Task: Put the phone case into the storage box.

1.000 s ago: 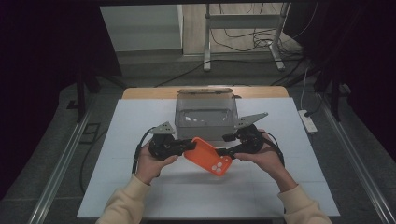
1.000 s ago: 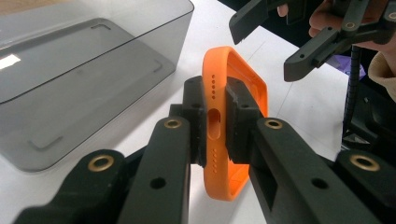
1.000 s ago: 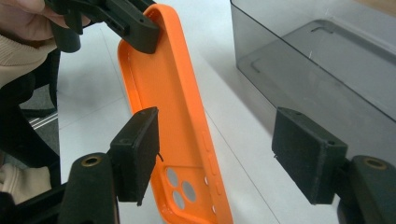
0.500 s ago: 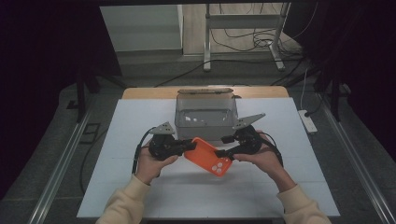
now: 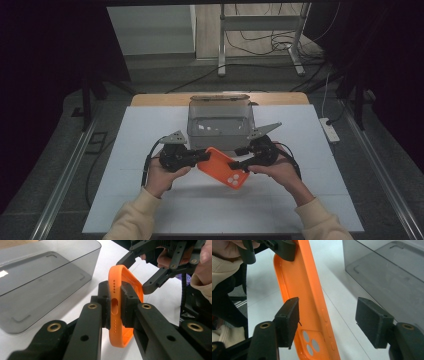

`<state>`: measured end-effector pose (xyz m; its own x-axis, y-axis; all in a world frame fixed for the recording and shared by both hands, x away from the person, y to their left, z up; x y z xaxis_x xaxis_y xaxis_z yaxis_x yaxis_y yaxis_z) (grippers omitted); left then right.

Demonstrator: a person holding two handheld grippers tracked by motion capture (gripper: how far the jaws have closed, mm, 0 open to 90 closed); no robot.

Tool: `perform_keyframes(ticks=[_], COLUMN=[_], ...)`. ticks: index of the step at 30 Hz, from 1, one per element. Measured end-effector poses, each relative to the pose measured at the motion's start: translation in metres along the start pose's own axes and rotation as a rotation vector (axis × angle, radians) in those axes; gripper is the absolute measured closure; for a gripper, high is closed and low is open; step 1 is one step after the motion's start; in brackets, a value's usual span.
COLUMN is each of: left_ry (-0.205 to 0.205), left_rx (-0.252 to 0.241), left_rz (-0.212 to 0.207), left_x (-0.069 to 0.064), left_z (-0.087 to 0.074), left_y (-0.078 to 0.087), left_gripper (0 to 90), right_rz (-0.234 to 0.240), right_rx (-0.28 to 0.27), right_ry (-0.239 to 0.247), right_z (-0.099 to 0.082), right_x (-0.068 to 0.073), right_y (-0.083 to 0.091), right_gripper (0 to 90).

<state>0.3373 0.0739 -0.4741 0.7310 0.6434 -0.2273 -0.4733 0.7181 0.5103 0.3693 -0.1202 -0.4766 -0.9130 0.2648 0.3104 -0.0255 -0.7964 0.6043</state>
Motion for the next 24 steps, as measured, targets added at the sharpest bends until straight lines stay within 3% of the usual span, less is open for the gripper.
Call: perform_keyframes(ticks=[6, 11, 15, 20, 24], left_ry=[-0.007, -0.007, -0.01, -0.016, -0.014], left_rx=[-0.01, -0.02, -0.021, -0.024, -0.01], left_rz=[-0.015, -0.034, -0.044, -0.049, -0.057], left_x=[-0.0014, -0.0022, -0.0018, -0.0022, -0.001], left_z=[0.0005, 0.0011, 0.0009, 0.0008, -0.0007], left_y=[0.0005, 0.0013, 0.0014, 0.0014, 0.0003], left_gripper=[80.6, 80.5, 80.6, 80.5, 80.2], right_rz=[0.025, 0.08, 0.102, 0.136, 0.148], right_rx=[0.005, 0.009, 0.014, 0.013, 0.023], right_ry=[-0.015, -0.034, -0.041, -0.038, -0.033], right_z=[-0.0021, -0.0032, -0.0039, -0.004, -0.0043], right_x=[-0.0005, 0.0009, 0.0015, 0.0035, 0.0056], right_y=[-0.0035, -0.0051, -0.0063, -0.0064, -0.0052], right_gripper=[41.8, 51.4, 57.5, 72.8, 76.7])
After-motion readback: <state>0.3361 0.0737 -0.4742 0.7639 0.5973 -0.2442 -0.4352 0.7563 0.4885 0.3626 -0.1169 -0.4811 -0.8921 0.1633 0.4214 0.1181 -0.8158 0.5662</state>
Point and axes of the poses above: each handheld gripper's, and its own axes: y roughly backward along the jaws, z roughly out of its top, x roughly to its left, the point moved 6 cm from there along -y, roughly forward along the jaws, and after that the axes turned 8 degrees about z, right-handed, at the moved point
